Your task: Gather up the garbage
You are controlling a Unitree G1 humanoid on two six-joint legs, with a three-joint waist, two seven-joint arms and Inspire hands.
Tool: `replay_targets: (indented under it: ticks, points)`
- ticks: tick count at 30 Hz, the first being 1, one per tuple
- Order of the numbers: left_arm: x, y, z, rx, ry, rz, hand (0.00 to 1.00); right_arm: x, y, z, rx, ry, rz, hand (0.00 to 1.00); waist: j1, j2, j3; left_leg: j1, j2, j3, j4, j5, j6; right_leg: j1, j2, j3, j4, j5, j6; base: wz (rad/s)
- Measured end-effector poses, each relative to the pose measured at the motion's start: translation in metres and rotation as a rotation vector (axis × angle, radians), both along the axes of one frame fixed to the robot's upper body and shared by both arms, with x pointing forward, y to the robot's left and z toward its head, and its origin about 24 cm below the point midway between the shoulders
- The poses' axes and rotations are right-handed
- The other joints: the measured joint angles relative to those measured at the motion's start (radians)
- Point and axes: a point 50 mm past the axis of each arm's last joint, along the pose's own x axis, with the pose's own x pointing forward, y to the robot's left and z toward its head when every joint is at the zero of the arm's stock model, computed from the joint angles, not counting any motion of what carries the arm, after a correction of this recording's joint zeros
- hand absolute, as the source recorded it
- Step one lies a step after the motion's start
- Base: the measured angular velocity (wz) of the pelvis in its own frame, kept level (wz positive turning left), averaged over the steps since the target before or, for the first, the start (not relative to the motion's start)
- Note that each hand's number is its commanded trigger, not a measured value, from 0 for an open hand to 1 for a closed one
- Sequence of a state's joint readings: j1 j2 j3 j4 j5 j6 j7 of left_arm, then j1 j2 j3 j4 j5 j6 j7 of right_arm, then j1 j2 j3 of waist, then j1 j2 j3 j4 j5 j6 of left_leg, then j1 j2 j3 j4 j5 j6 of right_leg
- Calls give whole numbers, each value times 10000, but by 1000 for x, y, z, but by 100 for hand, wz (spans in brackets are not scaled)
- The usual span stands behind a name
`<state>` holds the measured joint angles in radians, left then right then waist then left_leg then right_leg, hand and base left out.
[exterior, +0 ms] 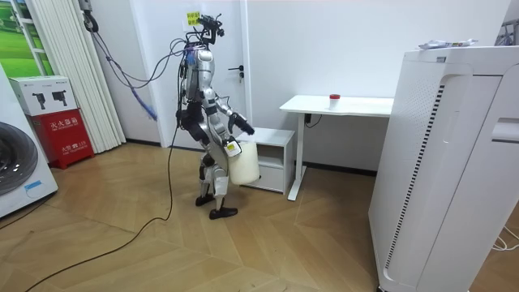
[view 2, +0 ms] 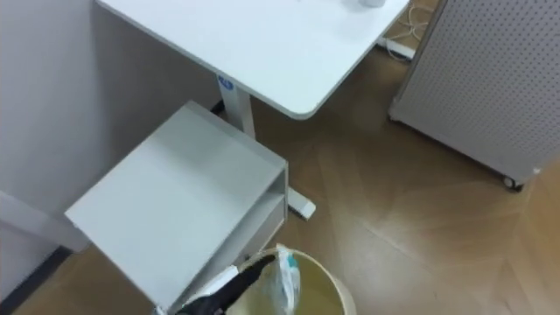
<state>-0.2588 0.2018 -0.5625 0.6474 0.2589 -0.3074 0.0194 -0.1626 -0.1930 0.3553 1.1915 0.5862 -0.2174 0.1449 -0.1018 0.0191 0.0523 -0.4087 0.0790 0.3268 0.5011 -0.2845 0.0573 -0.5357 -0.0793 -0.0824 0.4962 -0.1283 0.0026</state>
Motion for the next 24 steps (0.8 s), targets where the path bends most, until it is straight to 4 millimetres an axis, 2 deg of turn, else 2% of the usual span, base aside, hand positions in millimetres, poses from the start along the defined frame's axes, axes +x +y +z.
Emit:
replay_targets:
  ticks: [3,7,9,11,12,13,15,17,21,22,23,24]
  points:
    - [8,2,23,-909,-1196,483,0,-7,-5,-1,57,-68,-329,100,12,3,-16,853,-91,279,-398,-37,35,654,-71,-10,-202,-48,66,-17]
    - [5,13,33,-1427,-1697,1093,0,-15,-8,-2,-36,-3,-313,100,87,-3,-53,1750,3,717,-585,-262,-32,1276,-89,-363,-279,-33,72,-47]
    - [3,20,37,-1512,-1909,1273,0,-18,-9,-2,24,-40,-359,100,234,-33,-92,2069,95,1107,-640,-373,-58,1384,-174,-908,-287,41,-51,-56]
    - [2,24,42,-1500,-2131,1309,0,-19,-9,-2,54,-10,-184,100,211,-75,-120,2616,119,1482,-881,-423,-97,1693,-270,-1522,-368,120,-180,-52]
    - [2,26,42,-1436,-2112,1304,0,-24,-10,-4,116,95,-106,100,169,-94,-203,2932,117,1590,-1071,-436,-122,1960,-230,-1596,-523,128,-196,-30]
    - [2,26,41,-1426,-2090,1279,0,-26,-10,-5,143,152,-89,100,147,-104,-232,3093,123,1618,-1151,-437,-129,2110,-226,-1669,-608,136,-209,-20]
    - [-2,27,39,-1380,-1929,1159,0,-33,-10,-7,291,296,47,100,-26,-140,-348,3653,118,1645,-1476,-413,-185,2678,-79,-1636,-975,161,-184,-12]
    - [-6,26,38,-1346,-1791,937,0,-33,-12,-6,246,308,250,100,-58,-137,-404,3960,129,1656,-1635,-405,-209,2970,24,-1618,-1194,229,-171,-19]
    - [-7,26,46,-1504,-1887,517,0,-30,-21,-2,-41,214,621,100,-67,-69,-440,4208,138,1660,-1732,-419,-238,3232,119,-1684,-1450,325,-143,-10]
    - [-9,28,52,-1528,-2121,424,0,-29,-22,-1,-135,179,696,100,-61,-22,-469,4273,146,1661,-1778,-408,-257,3315,159,-1694,-1562,363,-139,-8]
    - [-10,27,58,-1582,-2344,313,0,-28,-25,0,-228,131,727,100,-62,30,-447,4380,158,1657,-1783,-407,-260,3431,191,-1688,-1630,371,-131,-7]
    - [-10,26,63,-1663,-2535,240,0,-28,-28,1,-331,87,714,100,-26,128,-472,4447,175,1656,-1784,-406,-262,3546,232,-1691,-1759,410,-118,-6]
